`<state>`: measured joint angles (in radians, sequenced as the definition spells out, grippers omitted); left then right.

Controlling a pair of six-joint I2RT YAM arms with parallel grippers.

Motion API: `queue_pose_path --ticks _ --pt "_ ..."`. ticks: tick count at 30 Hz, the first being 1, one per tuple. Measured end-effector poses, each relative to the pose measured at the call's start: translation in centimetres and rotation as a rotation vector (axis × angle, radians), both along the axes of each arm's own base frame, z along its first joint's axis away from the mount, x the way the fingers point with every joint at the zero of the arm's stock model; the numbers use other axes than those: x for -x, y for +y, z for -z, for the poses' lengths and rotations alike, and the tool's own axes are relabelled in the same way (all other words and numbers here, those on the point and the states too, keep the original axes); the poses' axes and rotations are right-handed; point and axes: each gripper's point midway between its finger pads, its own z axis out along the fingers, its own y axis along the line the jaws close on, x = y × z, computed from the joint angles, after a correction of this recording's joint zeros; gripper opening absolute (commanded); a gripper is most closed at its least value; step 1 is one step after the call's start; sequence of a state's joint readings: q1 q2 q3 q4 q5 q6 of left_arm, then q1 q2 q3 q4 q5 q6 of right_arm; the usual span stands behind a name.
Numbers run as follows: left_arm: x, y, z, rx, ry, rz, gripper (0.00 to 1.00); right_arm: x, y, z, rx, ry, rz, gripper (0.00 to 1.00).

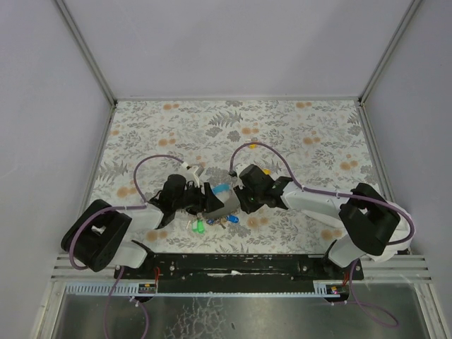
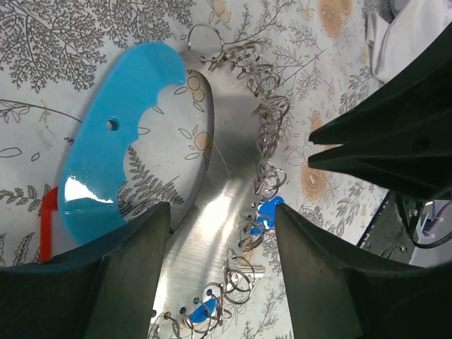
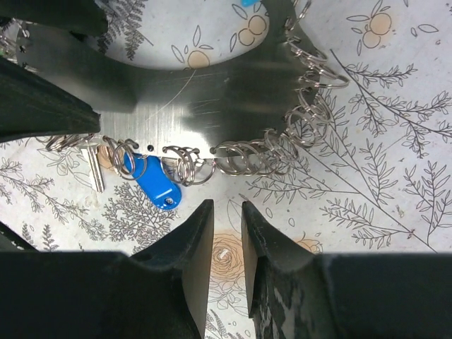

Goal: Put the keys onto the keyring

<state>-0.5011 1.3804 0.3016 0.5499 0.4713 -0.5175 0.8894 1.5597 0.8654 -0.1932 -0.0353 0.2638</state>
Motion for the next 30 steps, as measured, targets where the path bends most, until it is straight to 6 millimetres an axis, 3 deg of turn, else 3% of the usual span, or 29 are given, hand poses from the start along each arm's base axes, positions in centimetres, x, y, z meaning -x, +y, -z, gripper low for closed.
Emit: queue_pose_path --ticks 7,19,30 --pt "0.2 0.2 1.0 -0.029 0.013 0.016 0.60 -0.8 0.1 0.6 -0.022 0.028 0.021 0.29" --pt "0.1 -0.2 1.1 -0.025 0.011 0.035 0.60 -2.4 0.8 1.0 -0.073 0.030 0.055 0.32" --pt "0.0 -0.2 1.0 -0.021 0.010 0.037 0.60 -2.3 1.1 2.3 -0.072 0.068 0.064 0.36"
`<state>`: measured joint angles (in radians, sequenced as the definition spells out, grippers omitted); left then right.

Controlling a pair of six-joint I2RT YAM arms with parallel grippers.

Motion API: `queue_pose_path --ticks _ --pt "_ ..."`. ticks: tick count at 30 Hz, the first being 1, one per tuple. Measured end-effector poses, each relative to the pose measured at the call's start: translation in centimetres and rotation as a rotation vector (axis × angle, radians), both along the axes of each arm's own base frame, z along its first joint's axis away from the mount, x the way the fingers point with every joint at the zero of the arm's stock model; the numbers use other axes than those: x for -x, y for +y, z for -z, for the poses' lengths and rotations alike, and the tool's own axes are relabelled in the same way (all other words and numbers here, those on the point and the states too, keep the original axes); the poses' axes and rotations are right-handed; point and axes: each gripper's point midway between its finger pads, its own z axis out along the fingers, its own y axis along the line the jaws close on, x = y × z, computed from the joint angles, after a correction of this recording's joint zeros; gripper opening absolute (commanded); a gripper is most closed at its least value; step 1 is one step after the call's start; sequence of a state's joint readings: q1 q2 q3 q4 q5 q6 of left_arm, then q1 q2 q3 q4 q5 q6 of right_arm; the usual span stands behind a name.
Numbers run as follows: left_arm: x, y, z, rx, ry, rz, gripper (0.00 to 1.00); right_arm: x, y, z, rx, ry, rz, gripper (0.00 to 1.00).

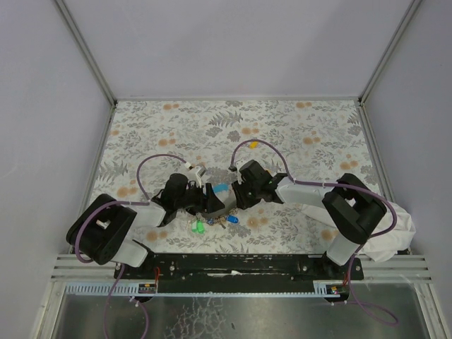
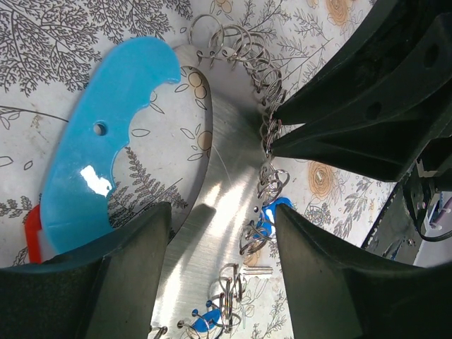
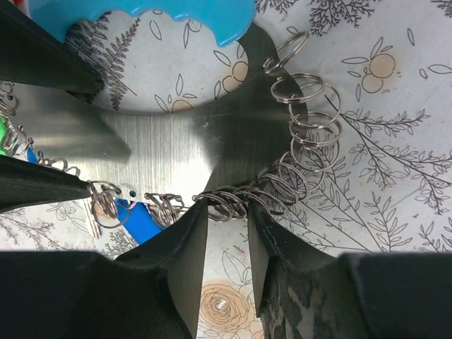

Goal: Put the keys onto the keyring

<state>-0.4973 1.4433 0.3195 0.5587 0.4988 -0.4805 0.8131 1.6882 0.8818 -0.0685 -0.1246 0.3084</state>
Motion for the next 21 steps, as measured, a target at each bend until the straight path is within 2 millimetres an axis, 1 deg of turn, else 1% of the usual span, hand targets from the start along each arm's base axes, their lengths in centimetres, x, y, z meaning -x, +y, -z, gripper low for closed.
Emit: queue_pose_path --ticks 4,8,12,18,21 --pt "0.0 0.0 0.0 0.002 -0.001 0.001 0.60 0.2 0.4 -0.2 -0.023 0.013 -0.012 0.28" --pt "-0.1 -0.1 0.0 0.003 -0.002 0.001 0.60 0.6 0.8 -0.4 -0.047 0.029 -0.031 0.23" --pt "-0.1 -0.1 0.0 0.003 -0.003 0.002 0.60 1.0 1.2 -0.7 -0.069 0.044 -0.053 0.23" --pt "-0.1 -0.1 0.0 0.006 -0.005 0.002 0.60 1.7 2.5 -3.7 -0.173 0.032 -0.111 0.23" --pt "-0.1 -0.1 0.0 0.006 -0.006 0.002 0.60 1.7 2.7 -4.1 -0.187 0.026 -0.118 0.24"
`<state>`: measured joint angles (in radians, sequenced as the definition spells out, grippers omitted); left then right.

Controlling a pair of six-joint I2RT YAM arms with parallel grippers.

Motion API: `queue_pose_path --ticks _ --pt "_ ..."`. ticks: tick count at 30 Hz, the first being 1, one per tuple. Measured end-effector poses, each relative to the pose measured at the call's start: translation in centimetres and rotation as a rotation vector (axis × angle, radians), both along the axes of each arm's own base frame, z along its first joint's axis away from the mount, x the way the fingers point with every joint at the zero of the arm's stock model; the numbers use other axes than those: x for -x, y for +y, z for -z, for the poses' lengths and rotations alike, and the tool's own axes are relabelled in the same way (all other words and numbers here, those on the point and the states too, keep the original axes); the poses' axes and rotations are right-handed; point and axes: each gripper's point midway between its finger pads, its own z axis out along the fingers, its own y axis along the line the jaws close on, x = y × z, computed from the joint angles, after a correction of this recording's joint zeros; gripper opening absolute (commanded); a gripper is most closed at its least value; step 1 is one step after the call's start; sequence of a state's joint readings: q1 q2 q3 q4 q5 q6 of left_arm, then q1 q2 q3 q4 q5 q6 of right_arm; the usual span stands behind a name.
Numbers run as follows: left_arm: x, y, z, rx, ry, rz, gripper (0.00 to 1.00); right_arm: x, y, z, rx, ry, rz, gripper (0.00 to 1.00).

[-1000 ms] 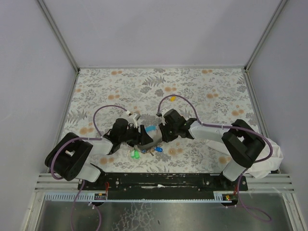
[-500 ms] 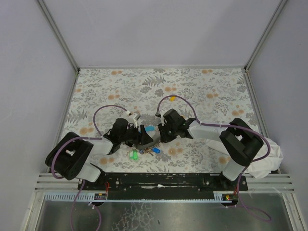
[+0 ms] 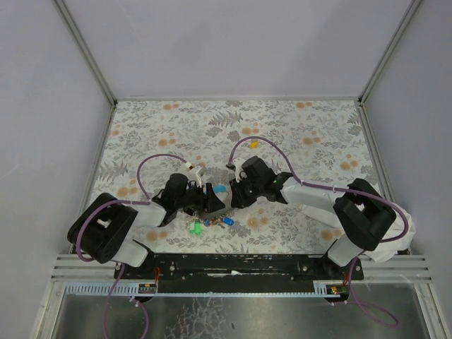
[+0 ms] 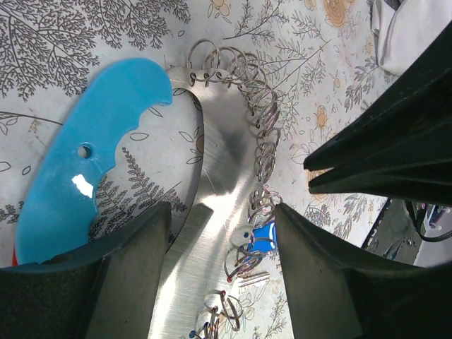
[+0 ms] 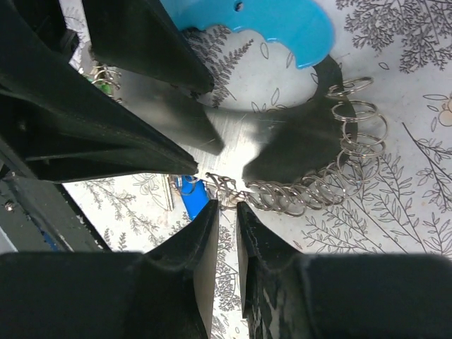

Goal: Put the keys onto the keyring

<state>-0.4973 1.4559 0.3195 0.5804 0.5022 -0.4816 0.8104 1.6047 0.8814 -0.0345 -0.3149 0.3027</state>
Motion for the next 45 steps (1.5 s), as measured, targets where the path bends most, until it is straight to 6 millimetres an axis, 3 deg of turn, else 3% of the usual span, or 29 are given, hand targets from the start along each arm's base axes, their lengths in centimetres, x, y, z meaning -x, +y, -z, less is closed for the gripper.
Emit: queue_pose_path --ticks 9,19,33,39,45 --pt "0.0 0.0 0.0 0.001 0.000 0.002 0.60 -0.4 -1.7 2.2 0.113 -0.004 0.027 0.29" --pt "0.1 -0.1 0.0 0.004 0.001 0.006 0.60 -0.8 -2.1 4.2 0.162 -0.002 0.038 0.29" --pt "0.1 -0.1 0.0 0.006 0.001 0.009 0.60 -0.4 -0.4 3.2 0.069 0.003 -0.026 0.26" --pt "0.1 -0.1 0.0 0.006 0.001 0.009 0.60 -0.1 -0.2 2.2 0.044 -0.007 -0.040 0.26" --pt "0.1 -0.1 0.0 0.007 0.001 0.010 0.60 0.0 -0.6 2.4 0.059 0.002 -0.037 0.26"
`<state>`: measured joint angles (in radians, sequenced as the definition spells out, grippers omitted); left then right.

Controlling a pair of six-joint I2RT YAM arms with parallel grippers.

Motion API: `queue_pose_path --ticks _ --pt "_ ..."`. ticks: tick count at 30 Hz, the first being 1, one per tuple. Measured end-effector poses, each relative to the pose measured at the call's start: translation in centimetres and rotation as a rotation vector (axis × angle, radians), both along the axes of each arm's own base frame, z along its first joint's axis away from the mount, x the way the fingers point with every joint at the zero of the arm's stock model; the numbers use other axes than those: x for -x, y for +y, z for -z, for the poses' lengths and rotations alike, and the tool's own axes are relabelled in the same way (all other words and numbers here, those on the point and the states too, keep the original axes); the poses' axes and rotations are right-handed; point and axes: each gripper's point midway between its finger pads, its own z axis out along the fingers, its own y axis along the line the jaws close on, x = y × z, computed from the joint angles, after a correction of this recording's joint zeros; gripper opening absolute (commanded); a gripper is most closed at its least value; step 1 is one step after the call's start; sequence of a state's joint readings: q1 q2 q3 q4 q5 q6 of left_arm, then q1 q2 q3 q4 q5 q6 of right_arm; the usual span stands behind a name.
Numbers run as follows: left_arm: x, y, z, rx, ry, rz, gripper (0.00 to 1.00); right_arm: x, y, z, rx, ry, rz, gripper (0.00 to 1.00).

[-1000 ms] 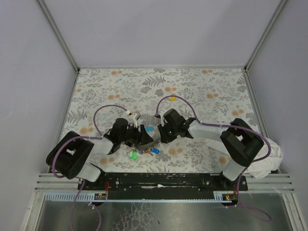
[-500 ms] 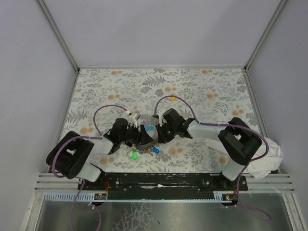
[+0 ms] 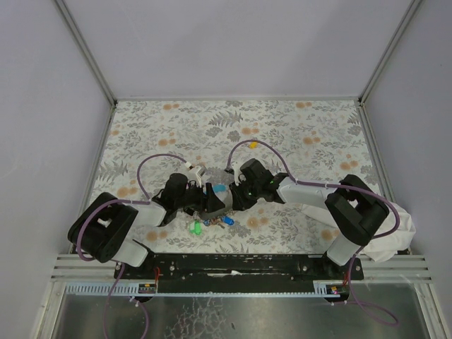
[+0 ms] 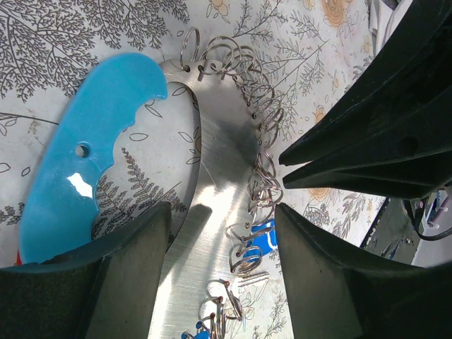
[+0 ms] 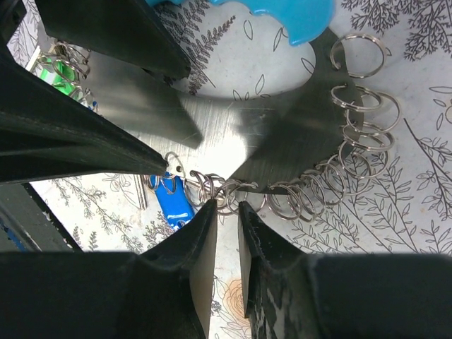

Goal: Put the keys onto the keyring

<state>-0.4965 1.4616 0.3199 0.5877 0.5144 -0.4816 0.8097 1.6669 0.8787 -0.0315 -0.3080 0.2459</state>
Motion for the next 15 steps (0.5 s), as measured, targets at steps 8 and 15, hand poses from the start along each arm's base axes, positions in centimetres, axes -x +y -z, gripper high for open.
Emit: queue_pose_path --ticks 8,15 --pt "0.0 0.0 0.0 0.001 0.001 0.001 0.60 0.2 -0.7 0.5 0.038 0.001 -0.005 0.30" --pt "-0.1 -0.1 0.0 0.002 0.002 0.002 0.60 0.0 -1.1 1.1 0.107 -0.091 -0.047 0.32"
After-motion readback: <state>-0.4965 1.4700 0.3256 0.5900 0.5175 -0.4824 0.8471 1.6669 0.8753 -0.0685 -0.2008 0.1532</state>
